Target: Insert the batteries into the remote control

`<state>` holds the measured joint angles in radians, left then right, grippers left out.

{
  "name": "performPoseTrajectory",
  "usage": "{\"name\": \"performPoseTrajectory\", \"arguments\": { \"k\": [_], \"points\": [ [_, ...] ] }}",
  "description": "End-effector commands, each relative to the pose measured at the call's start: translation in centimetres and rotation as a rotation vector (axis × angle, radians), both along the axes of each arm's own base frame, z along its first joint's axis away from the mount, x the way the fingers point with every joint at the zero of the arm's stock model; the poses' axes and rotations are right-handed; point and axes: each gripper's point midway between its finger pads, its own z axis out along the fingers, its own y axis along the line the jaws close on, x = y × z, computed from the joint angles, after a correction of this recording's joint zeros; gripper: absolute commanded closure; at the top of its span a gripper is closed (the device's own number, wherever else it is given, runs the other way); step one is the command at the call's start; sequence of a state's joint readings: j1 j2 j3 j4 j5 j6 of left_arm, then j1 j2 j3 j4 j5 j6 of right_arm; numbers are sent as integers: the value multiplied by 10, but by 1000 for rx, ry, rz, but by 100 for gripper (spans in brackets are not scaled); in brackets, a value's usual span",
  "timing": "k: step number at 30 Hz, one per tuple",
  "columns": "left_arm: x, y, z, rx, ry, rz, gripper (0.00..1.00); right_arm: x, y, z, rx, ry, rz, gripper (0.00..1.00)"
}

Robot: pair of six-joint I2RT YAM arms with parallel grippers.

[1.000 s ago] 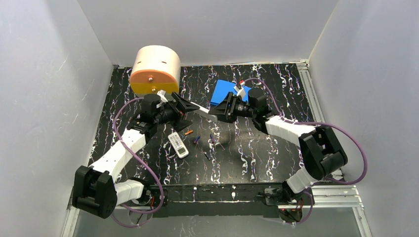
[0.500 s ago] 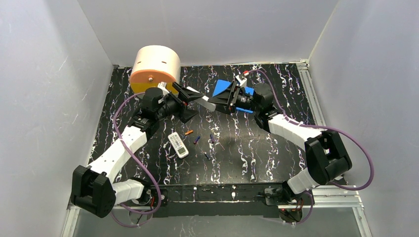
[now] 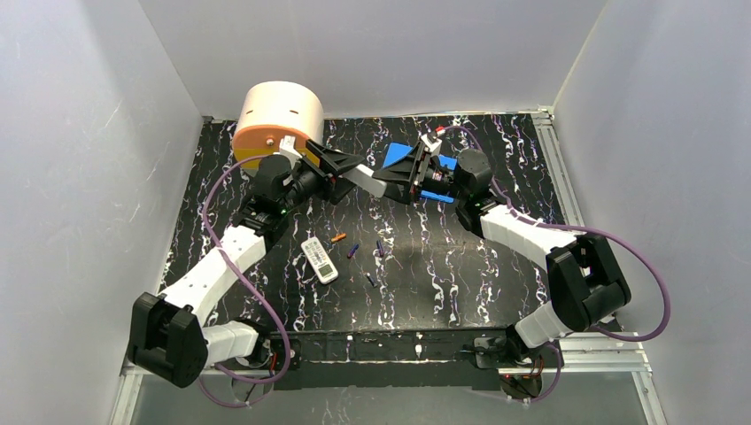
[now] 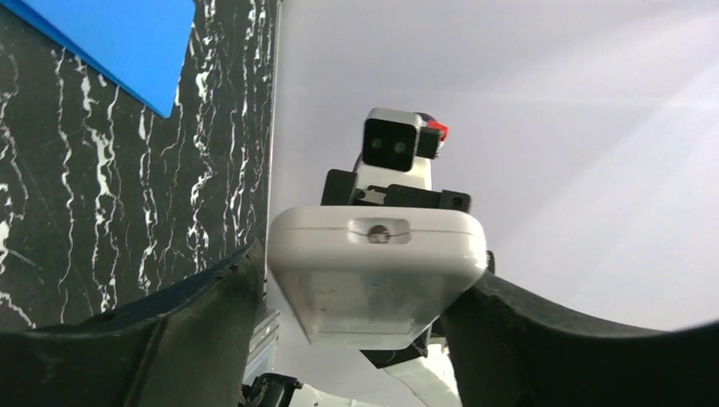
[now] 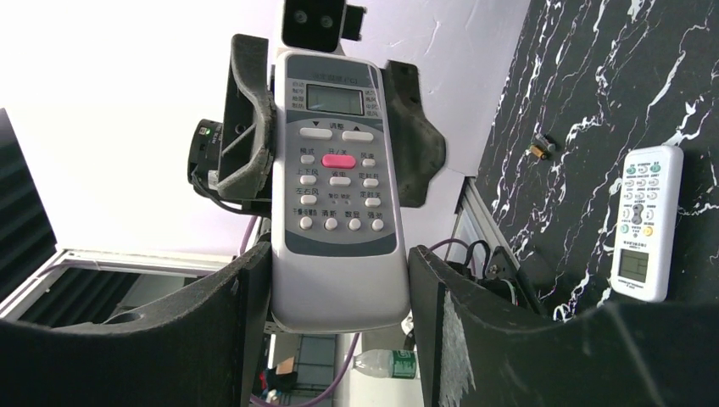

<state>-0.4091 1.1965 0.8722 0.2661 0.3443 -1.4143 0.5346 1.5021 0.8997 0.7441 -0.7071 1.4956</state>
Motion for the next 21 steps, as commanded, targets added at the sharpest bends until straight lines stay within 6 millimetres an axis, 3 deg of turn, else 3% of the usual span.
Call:
{"name": "performPoseTrajectory", "arguments": {
  "k": [1, 3, 8, 11, 13, 17, 19, 21],
  "points": [
    [4, -2, 13, -5, -78, 5, 40, -12, -3, 37, 77, -65, 21, 68],
    [4, -4, 15, -6, -90, -8, 56, -12, -4, 34, 55, -71, 13, 63],
    [3, -11, 26, -18, -112, -48, 87, -4, -9, 15, -113, -143, -56, 24],
    [2, -12, 30, -49, -84, -50, 88, 2, -17, 12, -240, -290, -103, 9],
    [2, -11, 29, -58, -60, -45, 88, -1, -20, 19, -269, -418, -112, 4],
    [0, -10, 23, -61, 18, -32, 88, -8, -22, 9, -426, -652, -83, 3],
    [-2, -10, 24, -64, 46, -37, 88, -10, -24, -6, -534, -702, -60, 5],
    [-5, -11, 23, -54, 81, -49, 88, -15, -20, -6, -552, -764, -34, 8]
  ]
}}
